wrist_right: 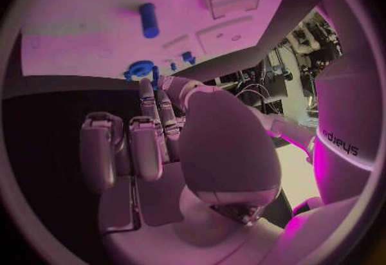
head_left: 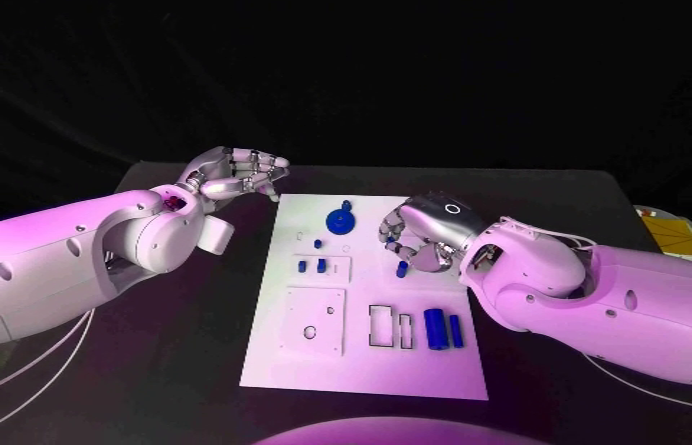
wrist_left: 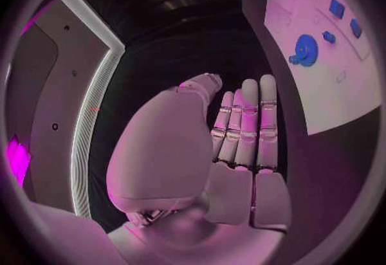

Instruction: Assemble the parts on the task board

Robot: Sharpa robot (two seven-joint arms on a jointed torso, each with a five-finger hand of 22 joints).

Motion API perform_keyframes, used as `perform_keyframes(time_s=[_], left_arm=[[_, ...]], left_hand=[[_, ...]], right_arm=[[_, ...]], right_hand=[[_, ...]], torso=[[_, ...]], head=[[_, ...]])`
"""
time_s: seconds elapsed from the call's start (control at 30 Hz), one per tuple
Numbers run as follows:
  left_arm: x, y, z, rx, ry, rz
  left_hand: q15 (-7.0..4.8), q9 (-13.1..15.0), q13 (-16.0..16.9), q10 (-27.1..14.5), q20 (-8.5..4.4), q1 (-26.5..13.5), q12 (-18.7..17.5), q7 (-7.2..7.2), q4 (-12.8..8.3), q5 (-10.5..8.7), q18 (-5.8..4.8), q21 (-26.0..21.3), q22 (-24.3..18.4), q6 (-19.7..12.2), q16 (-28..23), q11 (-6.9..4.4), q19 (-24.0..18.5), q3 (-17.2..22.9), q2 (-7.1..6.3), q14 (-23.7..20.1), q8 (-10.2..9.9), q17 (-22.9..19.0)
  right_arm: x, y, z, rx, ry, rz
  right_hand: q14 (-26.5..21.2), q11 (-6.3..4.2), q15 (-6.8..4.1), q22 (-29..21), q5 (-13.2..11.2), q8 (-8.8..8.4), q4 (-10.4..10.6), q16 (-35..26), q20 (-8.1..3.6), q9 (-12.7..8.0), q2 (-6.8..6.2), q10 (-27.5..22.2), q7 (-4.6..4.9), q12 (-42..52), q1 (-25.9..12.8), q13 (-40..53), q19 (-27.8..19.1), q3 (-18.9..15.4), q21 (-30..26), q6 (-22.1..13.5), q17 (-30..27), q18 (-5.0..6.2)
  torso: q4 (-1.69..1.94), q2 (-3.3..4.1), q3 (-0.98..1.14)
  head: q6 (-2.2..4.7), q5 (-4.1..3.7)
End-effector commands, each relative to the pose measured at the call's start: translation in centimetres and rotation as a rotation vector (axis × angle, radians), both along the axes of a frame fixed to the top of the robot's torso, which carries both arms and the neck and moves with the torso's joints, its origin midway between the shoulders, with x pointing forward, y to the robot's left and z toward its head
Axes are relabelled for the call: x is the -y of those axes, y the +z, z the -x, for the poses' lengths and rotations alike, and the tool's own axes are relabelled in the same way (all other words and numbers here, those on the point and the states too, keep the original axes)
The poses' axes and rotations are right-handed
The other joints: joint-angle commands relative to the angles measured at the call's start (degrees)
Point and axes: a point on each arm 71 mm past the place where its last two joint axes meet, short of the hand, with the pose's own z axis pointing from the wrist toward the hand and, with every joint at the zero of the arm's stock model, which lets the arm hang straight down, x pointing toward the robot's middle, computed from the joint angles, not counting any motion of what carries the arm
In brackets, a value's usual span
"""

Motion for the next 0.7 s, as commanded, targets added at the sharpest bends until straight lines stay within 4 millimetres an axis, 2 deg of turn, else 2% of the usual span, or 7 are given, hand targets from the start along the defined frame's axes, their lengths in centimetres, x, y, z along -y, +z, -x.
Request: perform_keyframes(time_s=[0.03,0.07,0.27,0.4,0.47,0.57,0.7], left_arm=[[0.4,0.1,0.0,0.004,-0.024,0.007],[0.5,0.1,0.0,0.004,-0.025,0.007],[1.0,0.1,-0.1,0.003,-0.033,0.012],[1.3,0.0,-0.2,0.004,-0.037,0.015],[1.5,0.0,-0.2,0.005,-0.038,0.017],[1.7,0.0,-0.3,0.005,-0.041,0.018],[1.9,0.0,-0.3,0.005,-0.043,0.020]], left_hand=[[0.33,-0.1,-0.1,-0.3,-0.01,0.3,-0.2,0.23,-0.4,0.14,0.63,-0.3,0.0,-0.4,-0.4,0.16,0.0,0.0,-0.02,0.1,-0.3,-0.1],[0.33,-0.1,-0.1,-0.3,-0.01,0.3,-0.2,0.23,-0.4,0.14,0.63,-0.3,0.0,-0.4,-0.4,0.16,0.0,0.0,-0.02,0.1,-0.3,-0.1],[0.36,-0.2,-0.1,-0.5,0.01,0.4,-0.2,0.27,-0.4,0.14,0.62,-0.4,0.0,-0.4,-0.5,0.20,0.0,0.0,-0.03,0.1,-0.3,-0.2],[0.38,-0.2,-0.2,-0.6,0.02,0.4,-0.3,0.30,-0.5,0.14,0.62,-0.4,0.0,-0.5,-0.6,0.23,0.0,0.0,-0.03,0.1,-0.3,-0.2],[0.38,-0.2,-0.2,-0.6,0.02,0.4,-0.3,0.30,-0.5,0.14,0.62,-0.4,0.0,-0.5,-0.6,0.23,0.0,0.0,-0.03,0.1,-0.3,-0.2],[0.38,-0.2,-0.2,-0.6,0.02,0.4,-0.3,0.30,-0.5,0.14,0.62,-0.4,0.0,-0.5,-0.6,0.23,0.0,0.0,-0.03,0.1,-0.3,-0.2],[0.40,-0.2,-0.2,-0.7,0.04,0.5,-0.3,0.33,-0.6,0.13,0.63,-0.4,0.0,-0.5,-0.6,0.26,-0.1,0.0,-0.08,0.0,-0.3,-0.3]], right_arm=[[-1.6,0.1,0.9,-0.018,0.044,-0.041],[-2.2,0.0,1.3,-0.023,0.061,-0.050],[-5.4,-0.8,3.0,-0.060,0.146,-0.091],[-6.8,-1.8,3.8,-0.086,0.178,-0.104],[-7.3,-2.5,4.1,-0.100,0.188,-0.107],[-7.8,-3.4,4.3,-0.118,0.195,-0.106],[-8.1,-4.6,4.4,-0.139,0.195,-0.101]], right_hand=[[2.5,-3.23,-0.41,11.8,0.0,-0.17,-4.4,-0.2,-0.39,0.1,0.09,3.6,0.02,-0.1,-0.4,-0.1,1.9,4.6,0.2,0.2,-0.1,-0.55],[2.5,-3.23,-0.41,11.8,0.0,-0.19,-4.4,-0.3,-0.38,0.1,0.08,3.6,0.03,-0.1,-0.4,-0.1,1.9,4.6,0.1,0.2,-0.1,-0.52],[2.5,-3.21,-0.41,11.8,0.0,-0.21,-4.5,-0.2,-0.38,0.0,0.09,3.6,0.04,-0.1,-0.5,-0.1,1.8,4.7,0.1,0.2,-0.1,-0.51],[2.5,-3.20,-0.39,11.8,0.1,-0.26,-4.6,-0.3,-0.37,0.0,0.13,3.5,0.05,-0.2,-0.5,-0.1,1.8,4.8,0.0,0.1,-0.2,-0.50],[2.5,-3.20,-0.39,11.8,0.1,-0.26,-4.6,-0.3,-0.37,0.0,0.13,3.5,0.05,-0.2,-0.5,-0.1,1.8,4.8,0.0,0.1,-0.2,-0.50],[2.5,-3.19,-0.39,11.8,0.1,-0.28,-4.7,-0.3,-0.37,0.0,0.12,3.5,0.07,-0.3,-0.5,-0.1,1.8,4.8,0.0,0.1,-0.2,-0.49],[2.5,-3.17,-0.38,11.8,0.1,-0.31,-4.7,-0.3,-0.37,0.0,0.09,3.5,0.10,-0.3,-0.7,-0.1,1.8,4.8,0.0,0.1,-0.3,-0.49]], torso=[[-0.14,-0.06,-0.03],[-0.21,-0.07,-0.02],[-0.07,-0.14,-0.02],[-0.15,-0.02,-0.02],[-0.13,-0.04,-0.02],[-0.04,0.01,0.01],[-0.17,0.06,-0.02]], head=[[-0.24,1.39],[-0.34,1.90],[-0.77,3.58],[-0.92,4.61],[-1.22,5.32],[-1.53,5.98],[-1.87,6.75]])
